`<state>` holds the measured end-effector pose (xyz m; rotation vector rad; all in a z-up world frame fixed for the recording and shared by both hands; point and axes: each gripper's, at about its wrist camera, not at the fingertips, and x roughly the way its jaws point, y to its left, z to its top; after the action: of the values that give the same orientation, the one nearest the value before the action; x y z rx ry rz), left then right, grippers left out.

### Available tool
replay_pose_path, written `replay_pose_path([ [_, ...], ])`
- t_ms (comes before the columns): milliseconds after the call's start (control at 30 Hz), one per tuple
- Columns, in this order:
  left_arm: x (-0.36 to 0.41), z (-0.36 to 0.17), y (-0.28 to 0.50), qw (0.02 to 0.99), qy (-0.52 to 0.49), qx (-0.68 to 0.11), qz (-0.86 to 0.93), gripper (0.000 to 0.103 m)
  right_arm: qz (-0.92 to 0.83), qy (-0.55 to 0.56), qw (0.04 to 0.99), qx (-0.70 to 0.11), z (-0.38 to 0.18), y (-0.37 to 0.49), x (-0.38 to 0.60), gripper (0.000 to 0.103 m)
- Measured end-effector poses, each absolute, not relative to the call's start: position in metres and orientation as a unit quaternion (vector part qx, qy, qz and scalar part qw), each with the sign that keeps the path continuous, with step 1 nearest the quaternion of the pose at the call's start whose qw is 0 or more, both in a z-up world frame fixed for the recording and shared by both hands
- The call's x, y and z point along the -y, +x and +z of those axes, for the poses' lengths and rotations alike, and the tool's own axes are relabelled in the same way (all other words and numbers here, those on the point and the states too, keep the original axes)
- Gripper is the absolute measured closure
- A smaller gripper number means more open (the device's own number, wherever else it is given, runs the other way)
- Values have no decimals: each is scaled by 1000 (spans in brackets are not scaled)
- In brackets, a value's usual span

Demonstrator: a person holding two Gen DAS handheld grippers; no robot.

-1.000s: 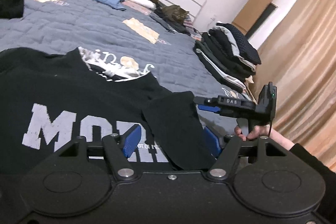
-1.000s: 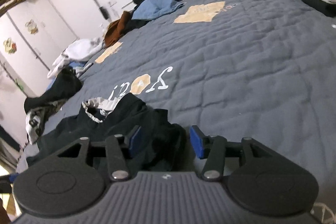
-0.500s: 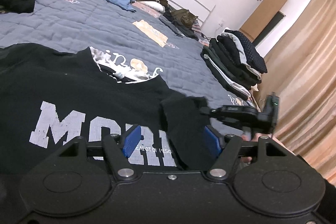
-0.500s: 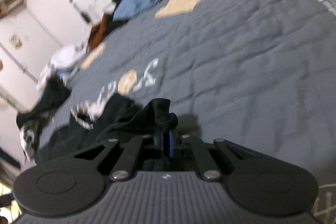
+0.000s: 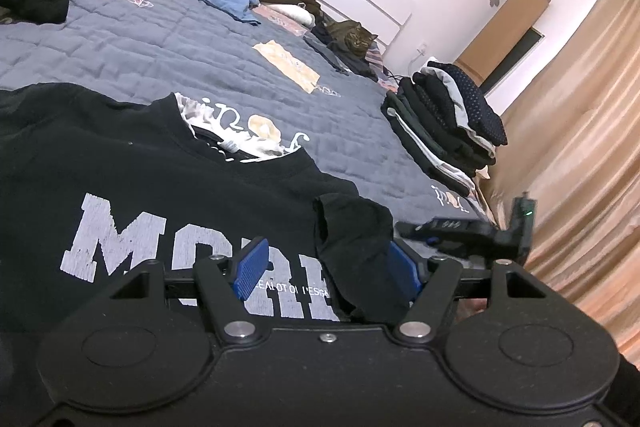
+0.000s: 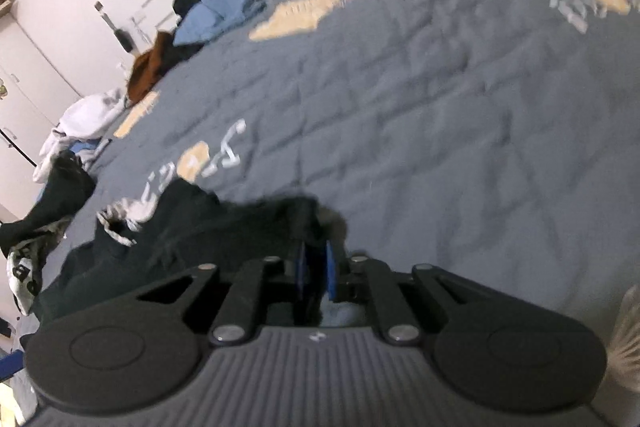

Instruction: Fold clothes

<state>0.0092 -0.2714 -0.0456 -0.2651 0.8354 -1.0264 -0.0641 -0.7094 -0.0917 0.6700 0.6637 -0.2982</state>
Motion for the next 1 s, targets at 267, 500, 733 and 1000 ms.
replay_pose_path([
  [267,273,-43,7,779,-122,-385,-480,38,-94,225,921,-303,-50,-24,685,64],
  [500,271,-41,11,781,-120,-384,-478,38,-33,155,923,-349,-49,39,650,63],
  [733,262,-38,20,790,-128,-381,-463,38,5,96,920,-379,-58,93,627,62],
  [1000,262,-39,23,790,-122,-387,-460,38,-5,25,901,-433,-84,120,612,69],
])
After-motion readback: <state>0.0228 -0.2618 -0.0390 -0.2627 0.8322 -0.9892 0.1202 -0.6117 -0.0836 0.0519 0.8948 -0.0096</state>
